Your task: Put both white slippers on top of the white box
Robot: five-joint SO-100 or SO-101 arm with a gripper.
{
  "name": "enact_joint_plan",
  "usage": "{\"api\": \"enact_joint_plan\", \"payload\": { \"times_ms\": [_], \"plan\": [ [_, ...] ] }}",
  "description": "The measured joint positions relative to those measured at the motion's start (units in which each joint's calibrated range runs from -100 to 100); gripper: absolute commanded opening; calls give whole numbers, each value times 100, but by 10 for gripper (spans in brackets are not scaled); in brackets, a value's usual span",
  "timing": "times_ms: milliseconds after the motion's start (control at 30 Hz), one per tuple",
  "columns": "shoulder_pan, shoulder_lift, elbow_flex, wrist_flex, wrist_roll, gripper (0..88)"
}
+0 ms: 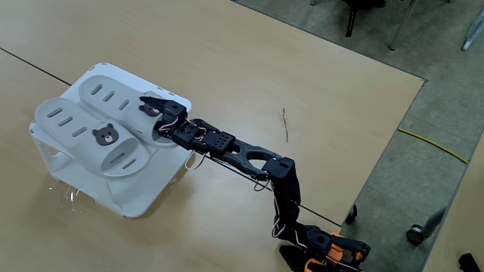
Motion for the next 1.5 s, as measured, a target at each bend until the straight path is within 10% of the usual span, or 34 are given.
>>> {"api": "enact_joint_plan", "payload": {
  "times_ms": [900,1067,1233,1500],
  "plan": [
    [15,-4833,4870,0,0,312],
    [22,-5831,5427,0,0,0],
    [22,-6392,5427,-9,0,7],
    [22,-6656,5687,-3923,0,7]
  ]
}}
